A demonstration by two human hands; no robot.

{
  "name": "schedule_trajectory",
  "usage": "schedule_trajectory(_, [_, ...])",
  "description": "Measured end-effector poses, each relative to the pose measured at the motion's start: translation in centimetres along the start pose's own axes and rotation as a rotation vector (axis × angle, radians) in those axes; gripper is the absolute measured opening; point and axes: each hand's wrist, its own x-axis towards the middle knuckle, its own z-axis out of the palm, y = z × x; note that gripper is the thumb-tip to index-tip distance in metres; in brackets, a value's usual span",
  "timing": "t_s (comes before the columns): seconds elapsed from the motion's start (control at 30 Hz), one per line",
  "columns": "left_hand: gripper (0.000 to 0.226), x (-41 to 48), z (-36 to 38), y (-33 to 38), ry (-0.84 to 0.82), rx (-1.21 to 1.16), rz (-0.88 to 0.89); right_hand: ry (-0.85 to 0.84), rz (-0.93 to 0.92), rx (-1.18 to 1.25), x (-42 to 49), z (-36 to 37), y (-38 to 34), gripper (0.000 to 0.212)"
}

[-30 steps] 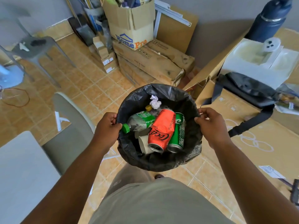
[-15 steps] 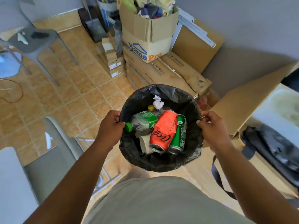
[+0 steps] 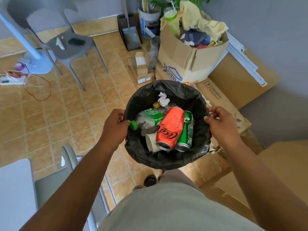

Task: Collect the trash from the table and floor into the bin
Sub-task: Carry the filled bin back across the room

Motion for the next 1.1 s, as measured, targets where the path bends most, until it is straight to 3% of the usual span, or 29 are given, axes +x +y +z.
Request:
schedule_trajectory(0.57, [0.028, 16.5, -4.5, 3.5, 0.422, -0.128, -0.225, -0.474, -0.217, 0.024, 25.9, 17.0, -12.1, 0.025])
schedule_trajectory(0.87, [0.027, 21.7, -9.4, 3.1, 0.654, -0.27, -0.291, -0.678, -0.343, -0.035, 31.9, 27.0, -20.4, 0.019])
schedule_trajectory(1.1, [0.024, 27.2, -15.9, 0.9, 0.758, -0.333, -0.353, -0.733, -0.421, -0.118, 34.2, 37.4, -27.4, 0.018])
